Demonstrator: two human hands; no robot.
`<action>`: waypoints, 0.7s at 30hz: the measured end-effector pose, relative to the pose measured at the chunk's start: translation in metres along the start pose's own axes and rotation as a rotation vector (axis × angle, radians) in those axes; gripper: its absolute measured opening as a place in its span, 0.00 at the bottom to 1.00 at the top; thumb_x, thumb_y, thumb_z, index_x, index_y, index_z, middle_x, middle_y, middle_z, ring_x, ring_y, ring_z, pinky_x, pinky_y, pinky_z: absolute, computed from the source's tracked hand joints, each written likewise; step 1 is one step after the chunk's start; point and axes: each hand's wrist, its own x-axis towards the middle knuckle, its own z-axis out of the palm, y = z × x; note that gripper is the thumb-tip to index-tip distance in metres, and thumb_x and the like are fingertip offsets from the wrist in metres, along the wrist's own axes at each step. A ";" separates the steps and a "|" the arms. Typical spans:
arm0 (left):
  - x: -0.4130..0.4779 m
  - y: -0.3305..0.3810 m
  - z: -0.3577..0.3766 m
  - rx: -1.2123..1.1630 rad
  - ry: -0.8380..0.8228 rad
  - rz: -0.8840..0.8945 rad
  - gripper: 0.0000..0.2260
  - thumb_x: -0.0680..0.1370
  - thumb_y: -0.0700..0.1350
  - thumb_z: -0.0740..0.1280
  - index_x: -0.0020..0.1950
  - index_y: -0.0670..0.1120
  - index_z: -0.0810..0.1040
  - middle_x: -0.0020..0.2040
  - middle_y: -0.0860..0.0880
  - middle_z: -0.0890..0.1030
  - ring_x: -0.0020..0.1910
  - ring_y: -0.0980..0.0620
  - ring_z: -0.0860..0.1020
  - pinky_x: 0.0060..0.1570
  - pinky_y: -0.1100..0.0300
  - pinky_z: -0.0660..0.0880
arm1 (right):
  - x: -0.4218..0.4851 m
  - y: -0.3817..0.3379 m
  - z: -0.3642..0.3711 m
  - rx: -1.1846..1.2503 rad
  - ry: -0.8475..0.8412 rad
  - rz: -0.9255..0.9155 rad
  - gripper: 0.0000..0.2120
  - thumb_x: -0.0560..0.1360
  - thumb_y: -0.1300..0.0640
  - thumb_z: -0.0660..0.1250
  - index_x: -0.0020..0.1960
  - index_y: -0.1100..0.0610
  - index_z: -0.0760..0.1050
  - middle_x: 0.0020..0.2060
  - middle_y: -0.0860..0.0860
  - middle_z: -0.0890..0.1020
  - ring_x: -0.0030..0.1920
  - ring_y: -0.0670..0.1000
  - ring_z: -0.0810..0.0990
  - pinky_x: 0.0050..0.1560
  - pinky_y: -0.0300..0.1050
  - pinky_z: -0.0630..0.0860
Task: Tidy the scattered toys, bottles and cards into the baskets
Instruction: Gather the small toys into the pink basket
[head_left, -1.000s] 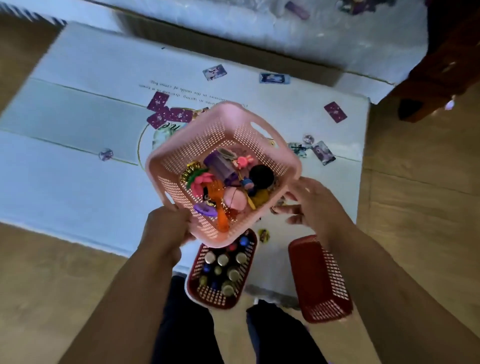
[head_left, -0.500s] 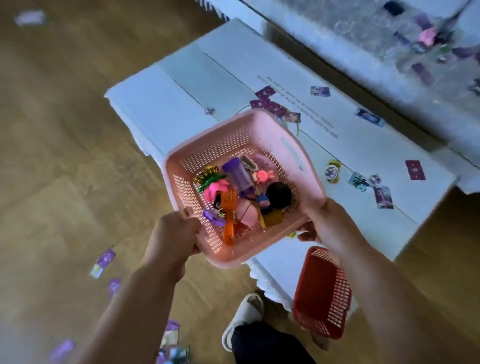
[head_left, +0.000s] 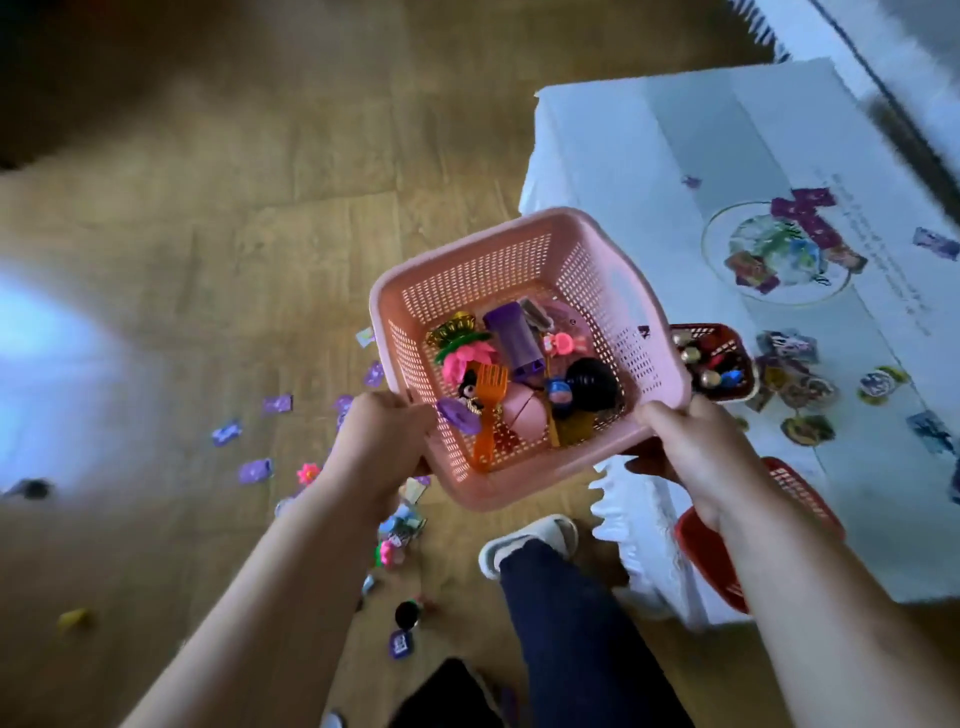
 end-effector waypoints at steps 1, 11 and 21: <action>-0.017 -0.017 -0.018 -0.027 0.038 -0.016 0.08 0.72 0.29 0.62 0.36 0.37 0.76 0.29 0.44 0.82 0.26 0.48 0.81 0.31 0.52 0.82 | -0.020 0.003 0.013 -0.021 -0.032 -0.005 0.05 0.75 0.62 0.63 0.49 0.59 0.77 0.36 0.54 0.81 0.29 0.45 0.82 0.37 0.48 0.82; -0.112 -0.126 -0.091 -0.160 0.196 -0.179 0.06 0.74 0.32 0.63 0.43 0.37 0.79 0.34 0.43 0.84 0.34 0.43 0.85 0.39 0.47 0.83 | -0.115 0.048 0.054 -0.224 -0.221 -0.007 0.09 0.77 0.64 0.60 0.56 0.62 0.75 0.37 0.55 0.81 0.27 0.43 0.81 0.28 0.34 0.74; -0.200 -0.199 -0.064 -0.306 0.363 -0.216 0.07 0.74 0.32 0.63 0.41 0.39 0.80 0.39 0.39 0.85 0.40 0.38 0.84 0.42 0.41 0.82 | -0.136 0.082 0.036 -0.318 -0.433 -0.102 0.11 0.74 0.65 0.59 0.54 0.64 0.76 0.37 0.57 0.81 0.31 0.53 0.83 0.34 0.45 0.79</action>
